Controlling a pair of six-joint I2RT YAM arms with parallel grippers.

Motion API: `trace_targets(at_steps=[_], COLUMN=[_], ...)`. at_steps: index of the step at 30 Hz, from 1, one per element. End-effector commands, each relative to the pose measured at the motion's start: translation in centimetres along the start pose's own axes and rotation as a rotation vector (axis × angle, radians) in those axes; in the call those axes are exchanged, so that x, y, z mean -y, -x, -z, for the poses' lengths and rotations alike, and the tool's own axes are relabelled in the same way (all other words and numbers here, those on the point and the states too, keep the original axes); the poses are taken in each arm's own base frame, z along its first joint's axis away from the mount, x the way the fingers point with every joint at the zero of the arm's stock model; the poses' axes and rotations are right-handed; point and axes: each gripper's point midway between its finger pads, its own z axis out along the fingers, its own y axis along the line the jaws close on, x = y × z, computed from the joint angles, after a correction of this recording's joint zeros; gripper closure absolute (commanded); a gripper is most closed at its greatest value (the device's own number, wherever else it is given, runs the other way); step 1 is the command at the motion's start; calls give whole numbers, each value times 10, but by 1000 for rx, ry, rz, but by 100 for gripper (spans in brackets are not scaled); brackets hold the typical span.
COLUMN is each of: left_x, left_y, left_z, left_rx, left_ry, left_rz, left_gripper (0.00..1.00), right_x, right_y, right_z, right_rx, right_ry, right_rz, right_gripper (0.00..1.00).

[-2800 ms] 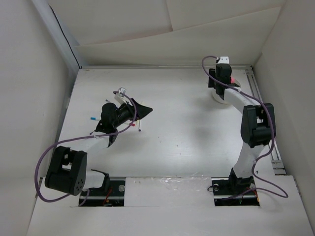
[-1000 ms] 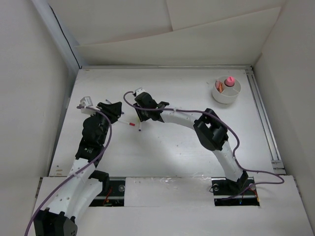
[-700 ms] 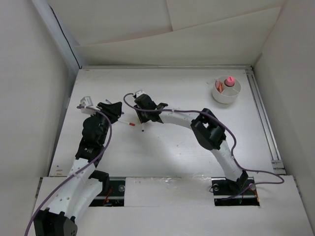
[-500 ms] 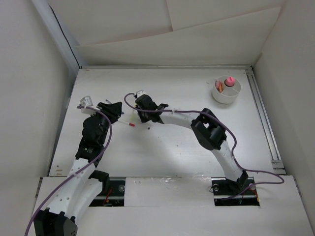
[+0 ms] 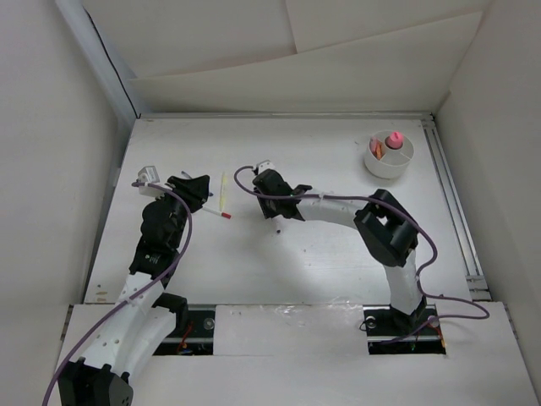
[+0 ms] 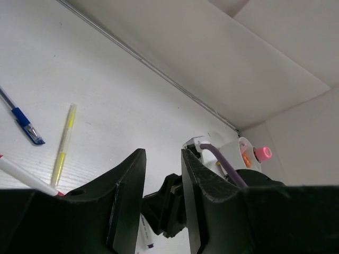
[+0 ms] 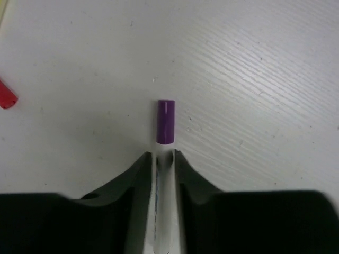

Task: Sort the stationery into containers
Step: Move the pen to the center of the board, then pick up the pen from the center of the board.

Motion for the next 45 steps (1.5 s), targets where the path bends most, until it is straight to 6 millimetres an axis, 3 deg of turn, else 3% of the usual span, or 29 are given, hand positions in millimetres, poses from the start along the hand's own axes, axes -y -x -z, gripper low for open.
trace_targets(at_steps=[1, 6, 14, 22, 25, 34, 38, 42, 45], left_x=[11, 11, 11, 11, 12, 12, 12, 10, 10], left_y=[7, 7, 7, 7, 6, 6, 6, 5, 5], left_z=[0, 0, 0, 0, 0, 0, 0, 0, 0], left_rx=[29, 29, 29, 29, 22, 22, 22, 16, 16], left_ry=[-49, -49, -49, -49, -55, -55, -55, -49, -49], left_rz=[6, 6, 6, 6, 6, 6, 6, 5, 5], left_gripper=[70, 70, 70, 70, 70, 70, 70, 70, 70], right_x=[9, 7, 5, 2, 5, 5, 11, 11, 16], right_y=[30, 27, 48, 30, 38, 30, 25, 29, 30], right_z=[14, 4, -6, -23, -21, -29, -31, -28, -29], right_rx=[80, 62, 59, -12, 4, -34, -51, -42, -42], right_ry=[2, 23, 65, 68, 49, 39, 29, 31, 25], right_rz=[-20, -2, 6, 21, 18, 36, 33, 31, 24], right_gripper=[63, 53, 51, 65, 67, 78, 78, 68, 68])
